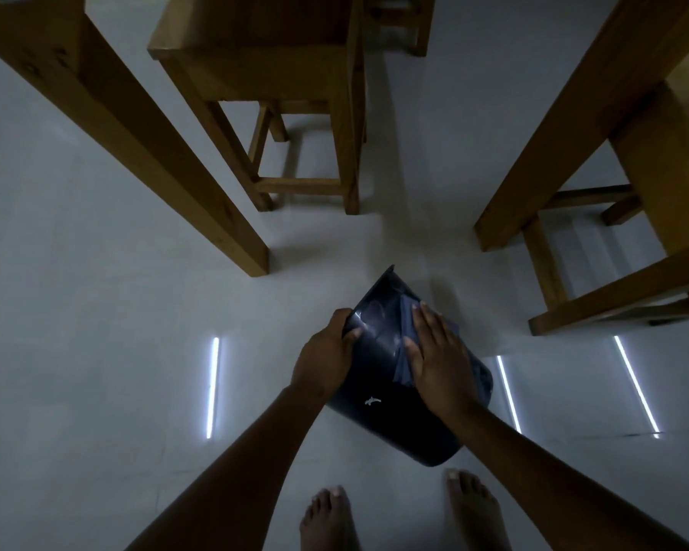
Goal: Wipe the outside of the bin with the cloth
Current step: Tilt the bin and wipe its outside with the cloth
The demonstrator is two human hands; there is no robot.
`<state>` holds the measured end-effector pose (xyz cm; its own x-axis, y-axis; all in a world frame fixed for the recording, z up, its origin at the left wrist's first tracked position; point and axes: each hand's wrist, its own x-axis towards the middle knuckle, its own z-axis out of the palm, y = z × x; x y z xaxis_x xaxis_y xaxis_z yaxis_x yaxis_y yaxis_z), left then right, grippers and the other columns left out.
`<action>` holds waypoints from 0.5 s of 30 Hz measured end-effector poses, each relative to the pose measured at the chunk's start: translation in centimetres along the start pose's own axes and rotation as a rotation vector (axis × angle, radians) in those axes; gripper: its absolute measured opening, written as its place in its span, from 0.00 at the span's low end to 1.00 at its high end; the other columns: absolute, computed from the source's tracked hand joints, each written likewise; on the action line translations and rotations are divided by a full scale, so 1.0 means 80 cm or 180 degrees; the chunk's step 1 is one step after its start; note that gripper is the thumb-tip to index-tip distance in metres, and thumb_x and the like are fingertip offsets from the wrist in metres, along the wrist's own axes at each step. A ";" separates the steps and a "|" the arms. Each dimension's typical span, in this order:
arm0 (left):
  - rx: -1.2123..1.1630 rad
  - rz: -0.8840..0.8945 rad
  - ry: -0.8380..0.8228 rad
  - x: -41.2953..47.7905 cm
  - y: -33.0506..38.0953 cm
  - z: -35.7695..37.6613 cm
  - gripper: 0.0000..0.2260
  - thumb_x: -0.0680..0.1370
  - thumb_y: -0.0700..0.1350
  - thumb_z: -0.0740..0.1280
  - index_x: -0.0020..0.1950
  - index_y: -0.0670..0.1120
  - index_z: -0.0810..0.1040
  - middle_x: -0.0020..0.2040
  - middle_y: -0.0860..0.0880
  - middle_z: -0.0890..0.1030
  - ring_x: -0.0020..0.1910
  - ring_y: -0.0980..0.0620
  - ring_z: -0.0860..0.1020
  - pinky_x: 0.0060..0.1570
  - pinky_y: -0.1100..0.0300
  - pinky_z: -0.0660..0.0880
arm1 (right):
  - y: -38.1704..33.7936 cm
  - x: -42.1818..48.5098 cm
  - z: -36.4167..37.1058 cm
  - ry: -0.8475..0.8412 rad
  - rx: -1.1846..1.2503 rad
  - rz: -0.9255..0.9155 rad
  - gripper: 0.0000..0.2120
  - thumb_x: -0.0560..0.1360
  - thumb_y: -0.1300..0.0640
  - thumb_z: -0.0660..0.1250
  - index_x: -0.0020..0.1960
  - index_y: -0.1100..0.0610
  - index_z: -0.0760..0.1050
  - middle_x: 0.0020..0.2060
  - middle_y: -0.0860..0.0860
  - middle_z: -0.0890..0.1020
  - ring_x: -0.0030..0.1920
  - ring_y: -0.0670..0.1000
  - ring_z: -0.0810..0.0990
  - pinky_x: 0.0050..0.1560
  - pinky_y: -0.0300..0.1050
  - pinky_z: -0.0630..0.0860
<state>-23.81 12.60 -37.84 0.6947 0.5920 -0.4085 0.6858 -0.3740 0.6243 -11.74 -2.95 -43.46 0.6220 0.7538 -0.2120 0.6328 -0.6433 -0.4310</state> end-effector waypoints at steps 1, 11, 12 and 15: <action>0.0080 -0.0016 0.0004 0.000 -0.004 -0.001 0.10 0.82 0.53 0.56 0.61 0.52 0.68 0.53 0.46 0.82 0.50 0.46 0.81 0.51 0.53 0.78 | 0.001 -0.010 0.003 0.0021 -0.0097 -0.0009 0.32 0.80 0.37 0.37 0.79 0.50 0.49 0.78 0.50 0.55 0.78 0.53 0.54 0.75 0.61 0.59; -0.0033 -0.0023 0.0196 0.020 0.014 0.009 0.15 0.83 0.50 0.55 0.69 0.51 0.69 0.60 0.44 0.81 0.56 0.44 0.80 0.58 0.53 0.75 | -0.008 0.021 -0.009 0.0029 0.0171 0.0156 0.31 0.80 0.39 0.39 0.78 0.53 0.53 0.78 0.52 0.60 0.77 0.54 0.59 0.75 0.54 0.60; -0.0008 -0.0059 0.0174 0.019 0.012 0.009 0.16 0.83 0.51 0.55 0.70 0.52 0.67 0.60 0.44 0.81 0.55 0.44 0.80 0.57 0.54 0.75 | 0.000 0.017 -0.010 0.0018 0.0320 0.0323 0.32 0.80 0.39 0.40 0.78 0.54 0.55 0.77 0.53 0.62 0.76 0.54 0.61 0.74 0.52 0.61; 0.0026 -0.0057 0.0124 0.016 0.001 0.006 0.17 0.82 0.53 0.55 0.70 0.53 0.66 0.61 0.44 0.80 0.56 0.44 0.80 0.59 0.51 0.77 | 0.004 -0.025 -0.002 0.0097 -0.0120 0.0182 0.31 0.81 0.39 0.38 0.77 0.54 0.54 0.76 0.54 0.63 0.75 0.56 0.63 0.72 0.55 0.63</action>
<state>-22.75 12.96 -38.66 0.6735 0.6259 -0.3933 0.6999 -0.3690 0.6115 -12.75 -4.69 -43.03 0.6709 0.7117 -0.2084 0.6124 -0.6902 -0.3855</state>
